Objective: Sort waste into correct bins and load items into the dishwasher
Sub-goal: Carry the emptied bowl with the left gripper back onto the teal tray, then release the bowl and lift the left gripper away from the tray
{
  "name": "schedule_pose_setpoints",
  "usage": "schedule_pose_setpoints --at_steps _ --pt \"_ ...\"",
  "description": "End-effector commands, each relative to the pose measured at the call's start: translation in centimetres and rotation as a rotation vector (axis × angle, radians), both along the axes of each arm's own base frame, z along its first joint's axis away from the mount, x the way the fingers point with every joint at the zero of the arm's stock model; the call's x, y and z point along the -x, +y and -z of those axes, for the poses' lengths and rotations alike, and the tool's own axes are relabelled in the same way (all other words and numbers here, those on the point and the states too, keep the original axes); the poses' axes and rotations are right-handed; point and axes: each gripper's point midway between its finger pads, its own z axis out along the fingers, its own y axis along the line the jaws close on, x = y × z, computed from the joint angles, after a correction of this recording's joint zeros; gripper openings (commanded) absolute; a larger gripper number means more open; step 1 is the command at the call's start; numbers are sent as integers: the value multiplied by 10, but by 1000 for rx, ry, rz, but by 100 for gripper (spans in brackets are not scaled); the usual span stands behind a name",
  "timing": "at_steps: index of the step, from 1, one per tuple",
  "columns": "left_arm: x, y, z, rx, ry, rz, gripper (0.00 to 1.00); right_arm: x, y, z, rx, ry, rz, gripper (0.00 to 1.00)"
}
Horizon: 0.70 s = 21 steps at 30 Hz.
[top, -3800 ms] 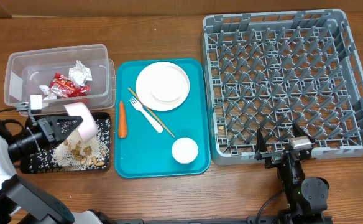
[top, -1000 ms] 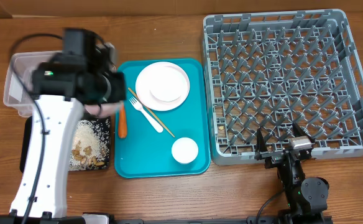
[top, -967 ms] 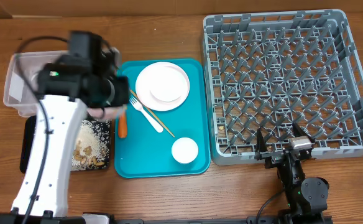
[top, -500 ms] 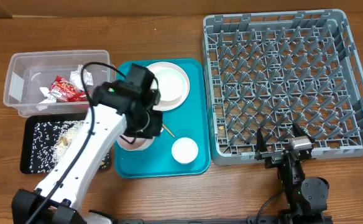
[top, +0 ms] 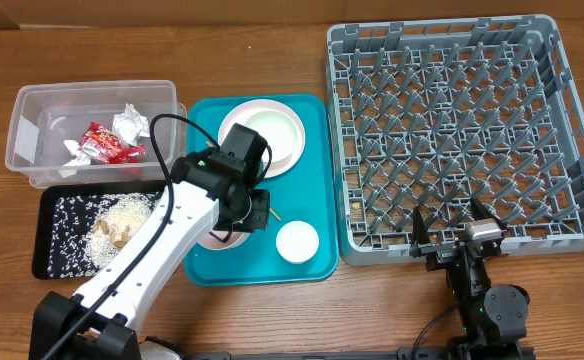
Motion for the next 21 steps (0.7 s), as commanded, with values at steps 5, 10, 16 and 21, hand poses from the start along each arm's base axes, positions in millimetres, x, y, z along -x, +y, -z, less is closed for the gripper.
schedule_pose_setpoints --at_steps 5,10,16,21 --pt "6 3 13 -14 16 -25 17 0 -1 2 3 -5 5 100" --pt "5 3 12 -13 15 -28 37 0 -1 2 3 -5 5 100" --pt "-11 -1 -25 9 -30 -37 37 0 -1 2 3 -5 5 100" --pt "-29 4 -81 -12 -142 -48 36 0 -1 2 3 -5 5 100"
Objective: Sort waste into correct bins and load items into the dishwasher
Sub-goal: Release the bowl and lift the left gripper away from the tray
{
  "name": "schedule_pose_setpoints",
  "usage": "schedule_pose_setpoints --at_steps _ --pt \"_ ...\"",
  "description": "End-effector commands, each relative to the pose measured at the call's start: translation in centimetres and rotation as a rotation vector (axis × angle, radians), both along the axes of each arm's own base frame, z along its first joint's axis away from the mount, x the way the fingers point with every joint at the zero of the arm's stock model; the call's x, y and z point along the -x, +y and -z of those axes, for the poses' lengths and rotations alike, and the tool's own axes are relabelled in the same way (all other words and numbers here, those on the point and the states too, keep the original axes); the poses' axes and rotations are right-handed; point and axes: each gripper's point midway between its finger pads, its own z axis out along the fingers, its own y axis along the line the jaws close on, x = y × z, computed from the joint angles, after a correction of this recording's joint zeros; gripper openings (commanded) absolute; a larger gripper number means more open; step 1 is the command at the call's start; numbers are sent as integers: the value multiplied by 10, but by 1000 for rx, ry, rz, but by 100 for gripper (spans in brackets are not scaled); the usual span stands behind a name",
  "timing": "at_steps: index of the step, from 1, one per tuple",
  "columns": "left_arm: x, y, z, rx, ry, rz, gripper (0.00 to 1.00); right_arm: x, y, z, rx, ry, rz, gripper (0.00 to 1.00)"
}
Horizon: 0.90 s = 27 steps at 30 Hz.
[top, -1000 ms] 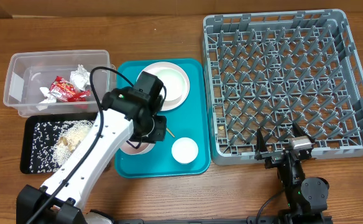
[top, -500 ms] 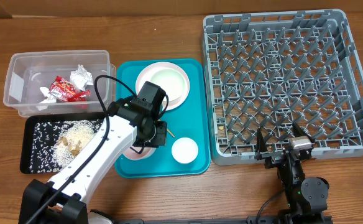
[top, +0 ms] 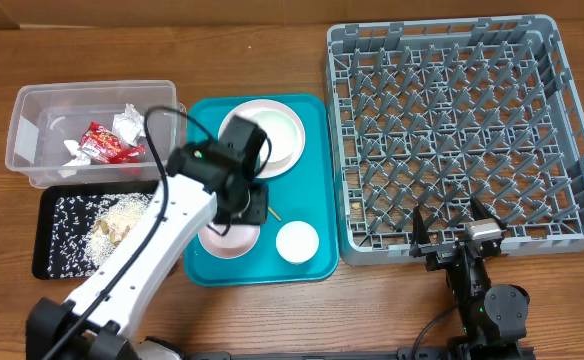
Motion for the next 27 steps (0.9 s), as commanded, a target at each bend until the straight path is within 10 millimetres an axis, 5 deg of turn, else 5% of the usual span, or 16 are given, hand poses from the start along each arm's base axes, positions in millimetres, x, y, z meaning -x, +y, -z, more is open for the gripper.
schedule_pose_setpoints --at_steps 1,8,10,15,27 --pt "-26 9 -57 -26 -169 -28 36 0 -1 1 3 -6 5 100" --pt "-35 77 -160 -255 -515 -209 45 0 -1 1 3 -6 5 100" --pt "-32 99 -181 -329 -599 -267 100 0 -1 1 3 -6 5 100" --pt "-21 122 -206 -391 -686 -327 100 0 -1 1 3 -6 5 100" --pt "-25 119 -199 -400 -666 -317 100 0 -1 1 3 -6 5 100"
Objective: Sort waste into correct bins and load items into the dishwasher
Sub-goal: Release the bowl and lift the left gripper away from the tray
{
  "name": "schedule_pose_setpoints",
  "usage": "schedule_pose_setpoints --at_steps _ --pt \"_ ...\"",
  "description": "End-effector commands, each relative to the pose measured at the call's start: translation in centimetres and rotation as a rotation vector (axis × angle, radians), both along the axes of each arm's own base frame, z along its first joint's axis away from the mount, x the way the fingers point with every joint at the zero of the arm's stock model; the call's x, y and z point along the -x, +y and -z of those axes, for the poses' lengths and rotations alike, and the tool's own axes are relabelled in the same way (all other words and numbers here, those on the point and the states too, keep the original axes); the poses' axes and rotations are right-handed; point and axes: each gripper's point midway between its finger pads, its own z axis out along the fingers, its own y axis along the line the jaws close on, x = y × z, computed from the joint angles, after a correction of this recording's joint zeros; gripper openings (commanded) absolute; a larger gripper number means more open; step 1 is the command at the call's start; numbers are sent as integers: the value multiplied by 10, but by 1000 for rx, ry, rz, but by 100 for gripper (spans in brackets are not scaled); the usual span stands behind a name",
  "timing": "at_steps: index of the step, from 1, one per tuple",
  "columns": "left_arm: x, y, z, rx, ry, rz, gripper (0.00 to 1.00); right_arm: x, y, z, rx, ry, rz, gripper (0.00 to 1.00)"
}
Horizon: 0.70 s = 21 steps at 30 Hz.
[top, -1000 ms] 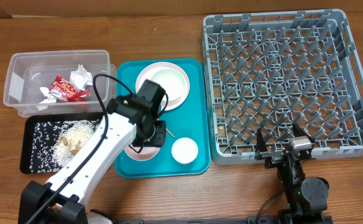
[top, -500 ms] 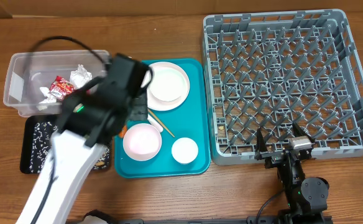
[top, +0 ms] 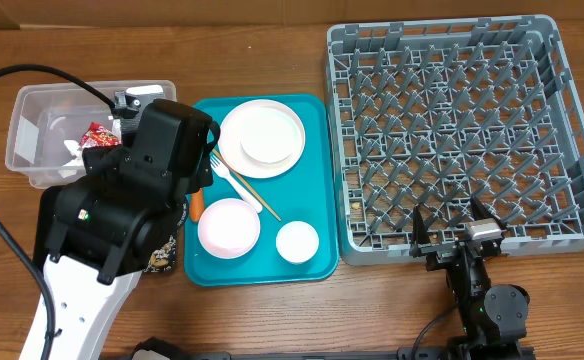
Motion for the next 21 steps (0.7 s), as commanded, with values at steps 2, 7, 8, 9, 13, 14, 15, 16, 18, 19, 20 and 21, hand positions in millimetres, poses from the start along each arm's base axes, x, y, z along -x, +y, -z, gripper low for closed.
schedule_pose_setpoints --at_steps 2,7,8,9,13,14,15,16,18,19,20,21 --pt "-5 3 -2 -18 -11 -29 100 0 -1 1 3 -6 5 100" --pt "-7 2 1 -24 2 -29 100 0 -1 1 3 -6 5 100" --pt "-8 2 2 -25 4 -29 100 0 -1 1 3 -6 5 100" --pt "-8 2 3 -26 6 -28 100 0 -1 1 3 -6 5 100" --pt "-10 1 4 -29 12 -28 100 0 -1 1 3 -6 5 100" --pt "-10 1 5 -29 13 -28 100 0 -1 1 3 -6 5 100" --pt "-10 1 5 -29 13 -28 100 0 -1 1 3 -6 5 100" --pt "-10 1 5 -29 14 -28 100 0 -1 1 3 -6 5 100" --pt "-10 1 5 -29 13 -28 100 0 -1 1 3 -6 5 100" --pt "-10 1 5 -29 13 -28 100 0 -1 1 3 -6 5 100" --pt "-10 1 5 -29 13 -28 100 0 -1 1 3 -6 5 100" --pt "-10 1 5 -29 13 -28 100 0 -1 1 3 -6 5 100"
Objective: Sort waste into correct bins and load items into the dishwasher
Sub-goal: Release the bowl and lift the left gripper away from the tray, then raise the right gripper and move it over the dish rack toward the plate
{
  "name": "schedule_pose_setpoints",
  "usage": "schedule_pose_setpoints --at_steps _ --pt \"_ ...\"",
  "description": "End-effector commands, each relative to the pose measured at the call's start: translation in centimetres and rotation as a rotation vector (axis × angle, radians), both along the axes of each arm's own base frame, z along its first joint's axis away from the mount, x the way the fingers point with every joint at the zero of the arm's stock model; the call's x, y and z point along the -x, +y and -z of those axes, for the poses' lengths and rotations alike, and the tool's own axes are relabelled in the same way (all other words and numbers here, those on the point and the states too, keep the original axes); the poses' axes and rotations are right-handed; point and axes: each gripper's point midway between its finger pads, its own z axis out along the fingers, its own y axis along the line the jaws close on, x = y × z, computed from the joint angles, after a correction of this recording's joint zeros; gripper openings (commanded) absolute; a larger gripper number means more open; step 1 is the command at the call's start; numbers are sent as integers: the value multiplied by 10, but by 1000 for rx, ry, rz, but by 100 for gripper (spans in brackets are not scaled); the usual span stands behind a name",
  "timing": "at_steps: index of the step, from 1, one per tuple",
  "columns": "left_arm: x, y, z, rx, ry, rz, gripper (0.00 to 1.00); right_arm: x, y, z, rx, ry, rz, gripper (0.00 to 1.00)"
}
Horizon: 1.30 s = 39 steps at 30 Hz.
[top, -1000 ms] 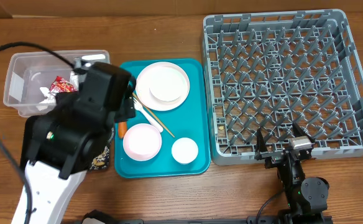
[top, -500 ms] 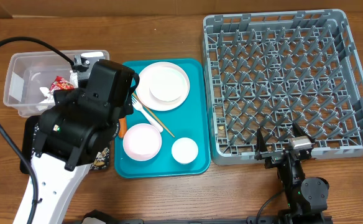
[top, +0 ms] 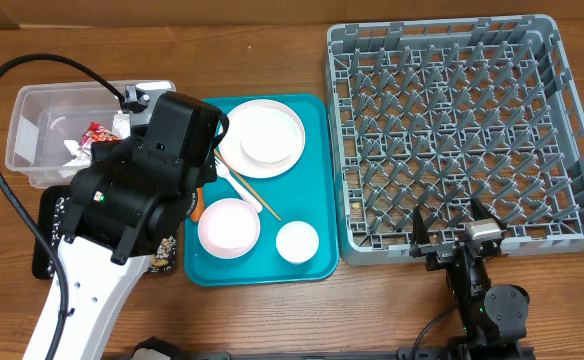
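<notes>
My left arm [top: 142, 190] is raised high over the table's left side. Its black head hangs over the gap between the clear bin [top: 42, 110] and the teal tray [top: 307, 180]. The fingers are hidden under it. On the tray lie a pink plate [top: 287, 150] bearing a small white dish [top: 265, 146], a pink bowl [top: 229, 226], a white cup [top: 297, 241], a white fork [top: 230, 178] and a thin wooden stick [top: 262, 205]. The clear bin holds a red wrapper [top: 97, 133] and crumpled paper. My right gripper [top: 450, 228] rests open at the rack's front edge.
The grey dish rack [top: 452, 130] fills the right half of the table. A black tray [top: 47, 235] with rice is mostly covered by my left arm. An orange bit [top: 197, 208] shows at the teal tray's left edge. A black cable loops from the arm.
My left arm's head has shifted slightly to the right, toward the teal tray's left edge. The dishes on the tray and the right arm have not moved.
My left arm's head was low over the pink bowl at the tray's front left, then slightly higher above it. Then the arm stood raised and off to the left over the black tray and bin, leaving the bowl, fork and stick uncovered, and it remains there now.
</notes>
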Motion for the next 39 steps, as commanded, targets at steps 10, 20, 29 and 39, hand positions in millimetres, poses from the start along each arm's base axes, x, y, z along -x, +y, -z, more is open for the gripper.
schedule_pose_setpoints --at_steps 10,20,29,39 --pt "-2 3 -5 -6 -23 -23 100 0 -1 1 3 -6 5 100" --pt "-2 3 -5 -6 -23 -23 100 4 16 -4 -99 0 -95 100" --pt "-2 3 -5 -6 -23 -23 100 37 15 -114 -232 -76 -119 100" --pt "-2 3 -5 -6 -23 -23 100 32 31 -201 -222 193 -177 100"
